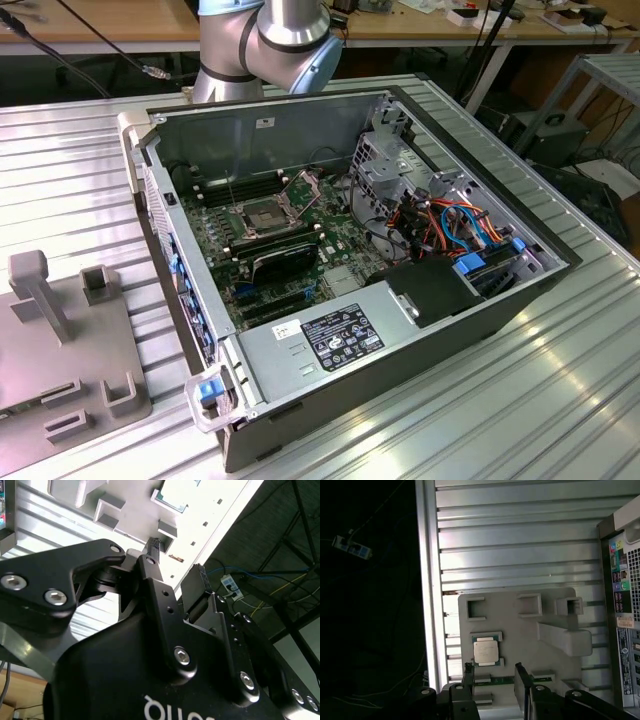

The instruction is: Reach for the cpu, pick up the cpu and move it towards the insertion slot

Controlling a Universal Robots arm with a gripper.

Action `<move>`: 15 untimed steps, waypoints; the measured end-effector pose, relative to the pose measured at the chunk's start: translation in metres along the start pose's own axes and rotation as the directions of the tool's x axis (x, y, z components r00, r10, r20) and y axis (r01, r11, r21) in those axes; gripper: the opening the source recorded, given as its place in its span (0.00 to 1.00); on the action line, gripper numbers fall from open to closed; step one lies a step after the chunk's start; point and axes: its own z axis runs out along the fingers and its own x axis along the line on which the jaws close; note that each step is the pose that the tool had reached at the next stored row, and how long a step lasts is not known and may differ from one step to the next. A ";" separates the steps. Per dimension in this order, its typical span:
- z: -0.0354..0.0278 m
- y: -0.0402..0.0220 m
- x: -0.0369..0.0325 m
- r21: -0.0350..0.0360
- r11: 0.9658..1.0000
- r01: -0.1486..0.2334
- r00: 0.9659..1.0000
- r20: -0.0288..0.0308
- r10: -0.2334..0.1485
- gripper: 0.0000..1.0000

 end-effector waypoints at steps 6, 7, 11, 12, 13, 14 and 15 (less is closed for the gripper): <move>0.0000 0.0000 0.0000 0.008 1.000 0.001 1.000 0.000 -0.001 0.45; 0.0000 0.0000 0.0000 0.008 1.000 0.001 1.000 0.000 -0.001 0.45; 0.0007 0.0000 0.0000 0.008 1.000 0.001 1.000 0.000 -0.001 0.45; 0.0011 0.0000 0.0000 0.008 1.000 0.001 1.000 0.000 -0.001 0.45; 0.0017 0.0000 0.0000 0.008 1.000 0.001 1.000 0.001 -0.001 0.45; 0.0023 0.0000 0.0000 0.008 1.000 0.001 1.000 0.001 -0.001 0.45; 0.0031 -0.0001 0.0001 0.008 1.000 0.001 1.000 0.001 -0.001 0.45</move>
